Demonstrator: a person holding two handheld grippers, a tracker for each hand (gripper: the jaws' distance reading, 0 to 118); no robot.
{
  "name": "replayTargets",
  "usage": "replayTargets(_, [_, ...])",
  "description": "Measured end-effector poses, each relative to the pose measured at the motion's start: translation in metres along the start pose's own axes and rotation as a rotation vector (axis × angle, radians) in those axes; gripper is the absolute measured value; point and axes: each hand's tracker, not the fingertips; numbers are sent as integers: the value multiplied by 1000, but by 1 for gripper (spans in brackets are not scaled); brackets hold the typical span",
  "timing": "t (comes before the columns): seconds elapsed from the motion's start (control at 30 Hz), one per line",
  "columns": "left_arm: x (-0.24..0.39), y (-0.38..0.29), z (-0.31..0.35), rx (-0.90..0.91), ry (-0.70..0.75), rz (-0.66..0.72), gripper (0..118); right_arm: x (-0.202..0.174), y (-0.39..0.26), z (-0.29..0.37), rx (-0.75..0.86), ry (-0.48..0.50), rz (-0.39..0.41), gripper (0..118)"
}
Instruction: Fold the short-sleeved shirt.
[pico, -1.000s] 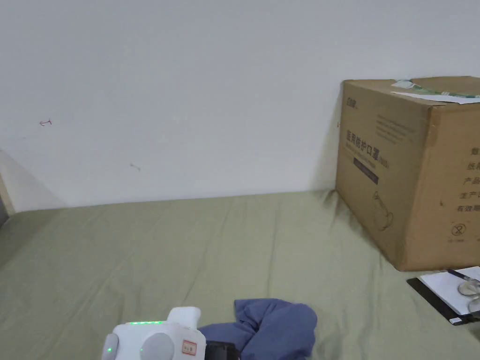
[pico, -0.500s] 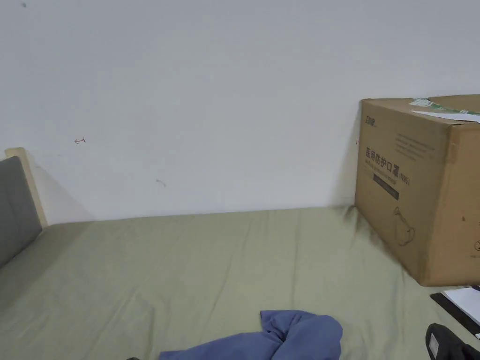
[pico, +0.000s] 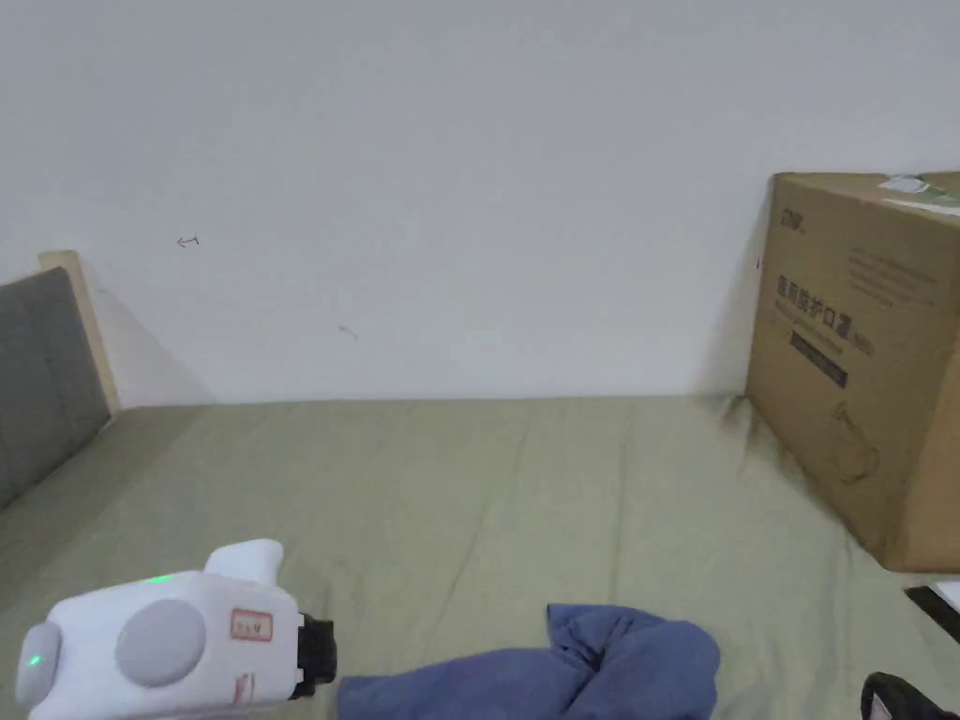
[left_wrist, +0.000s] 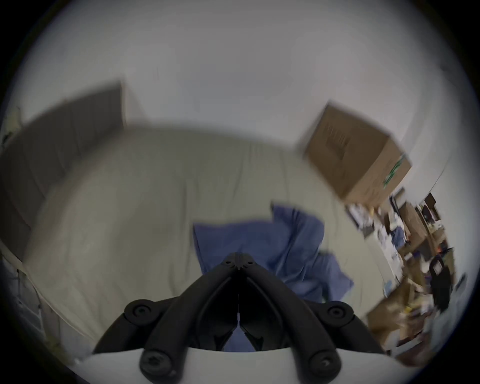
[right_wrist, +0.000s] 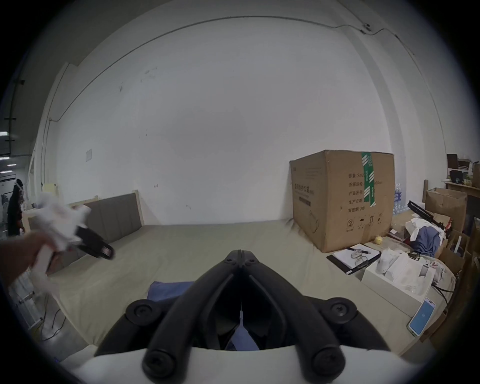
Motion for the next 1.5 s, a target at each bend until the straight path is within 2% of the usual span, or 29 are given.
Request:
replayTargets(0.07, [-19, 24, -56, -144, -25, 15, 0, -1, -6, -10, -31, 21, 4, 0])
replayTargets(0.13, [-33, 40, -104, -202, 42, 18, 0, -2, -14, -21, -69, 27, 14, 0])
replayTargets(0.17, [-40, 48, -125, -213, 67, 19, 7, -2, -19, -27, -90, 27, 20, 0])
replayTargets(0.2, [-45, 51, -142, -205, 93, 18, 41, -1, -23, -34, -111, 32, 22, 0])
replayTargets(0.23, [-49, 53, -157, -186, 97, 35, 82, 0, -27, -39, -128, 36, 22, 0])
replayTargets(0.27, [-55, 57, -174, -182, 107, 53, 115, 1, -31, -46, -149, 38, 21, 0])
replayTargets(0.4, [-69, 57, -220, -166, 126, 98, 112, 6, -48, -69, -229, 44, 6, 0])
replayTargets(0.5, [-77, 58, -246, -214, 230, 68, 112, 8, -60, -82, -268, 45, -3, 0])
replayTargets(0.6, [-76, 53, -259, -255, 247, 1, 110, 8, -68, -89, -295, 37, -7, 0])
replayTargets(0.7, [-63, 47, -245, -180, 281, -34, 91, 7, -72, -93, -314, 39, -22, 0])
replayTargets(0.73, [-56, 38, -237, -116, 296, -44, 91, 6, -73, -92, -315, 39, -25, 0])
replayTargets(0.77, [-49, 34, -231, -74, 299, -58, 81, 5, -73, -92, -314, 39, -28, 0])
replayTargets(0.8, [-45, 28, -228, -63, 286, -94, 54, 5, -72, -92, -308, 39, -33, 0])
replayTargets(0.87, [-42, 21, -223, -70, 278, -149, 10, 6, -64, -96, -286, 41, -44, 0])
replayTargets(0.9, [-43, 20, -219, -68, 248, -136, 5, 9, -56, -101, -269, 50, -57, 0])
replayTargets(1.0, [-54, 21, -192, 55, 180, -63, 5, 31, -21, -136, -227, 113, -139, 0])
replayTargets(1.03, [-56, 22, -182, 90, 151, -36, 5, 38, -11, -155, -238, 104, -145, 0])
replayTargets(1.13, [-62, 18, -159, 141, 81, -10, 5, 58, 9, -237, -459, 135, -204, 0])
replayTargets(1.17, [-61, 15, -153, 139, 83, -21, 5, 62, 9, -270, -588, 186, -224, 0])
replayTargets(1.2, [-62, 12, -149, 136, 81, -27, 5, 67, 2, -302, -709, 231, -280, 2])
replayTargets(1.23, [-63, 10, -147, 133, 78, -31, 5, 69, -6, -328, -812, 254, -322, 16])
replayTargets(1.27, [-65, 8, -147, 124, 75, -35, 5, 74, -19, -353, -890, 230, -360, 52])
replayTargets(1.3, [-64, 4, -147, 112, 71, -34, 5, 74, -30, -373, -949, 182, -368, 112])
replayTargets(1.33, [-67, 1, -147, 103, 67, -31, 5, 71, -41, -392, -1004, 138, -333, 115])
replayTargets(1.37, [-70, -2, -148, 99, 60, -24, 5, 71, -50, -406, -952, 144, -304, 108])
replayTargets(1.4, [-74, -5, -148, 95, 50, -16, 5, 71, -59, -428, -957, 71, -259, 106])
replayTargets(1.5, [-81, -13, -153, 80, 35, 2, 5, 69, -81, -481, -1027, -9, -163, 105])
